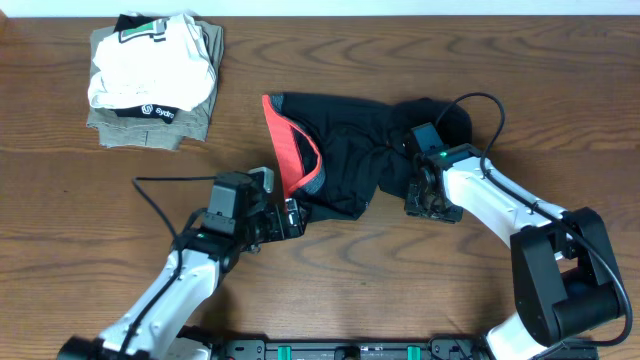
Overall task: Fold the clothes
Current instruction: 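Reach the left gripper to the red waistband and grasp it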
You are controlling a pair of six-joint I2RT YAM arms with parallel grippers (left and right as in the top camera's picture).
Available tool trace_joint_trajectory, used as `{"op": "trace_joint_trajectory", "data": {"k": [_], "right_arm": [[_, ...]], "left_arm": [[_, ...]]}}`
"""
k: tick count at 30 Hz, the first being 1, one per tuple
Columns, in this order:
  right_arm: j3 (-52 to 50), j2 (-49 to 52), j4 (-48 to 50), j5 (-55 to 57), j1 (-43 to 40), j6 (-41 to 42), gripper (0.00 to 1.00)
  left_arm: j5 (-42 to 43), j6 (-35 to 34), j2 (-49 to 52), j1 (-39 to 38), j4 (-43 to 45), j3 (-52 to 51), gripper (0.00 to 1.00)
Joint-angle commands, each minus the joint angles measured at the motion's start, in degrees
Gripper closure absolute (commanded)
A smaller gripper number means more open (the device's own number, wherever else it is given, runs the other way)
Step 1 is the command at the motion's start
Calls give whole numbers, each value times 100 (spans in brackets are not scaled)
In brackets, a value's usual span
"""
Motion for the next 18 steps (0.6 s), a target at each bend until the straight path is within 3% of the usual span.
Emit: {"op": "trace_joint_trajectory", "data": {"k": [1, 18], "right_arm": [[-9, 28, -11, 33, 20, 39, 54], [-9, 28, -13, -4, 20, 39, 53]], "left_arm": [[-24, -39, 216, -83, 304, 59, 2], [-17, -378, 365, -310, 728, 59, 2]]}}
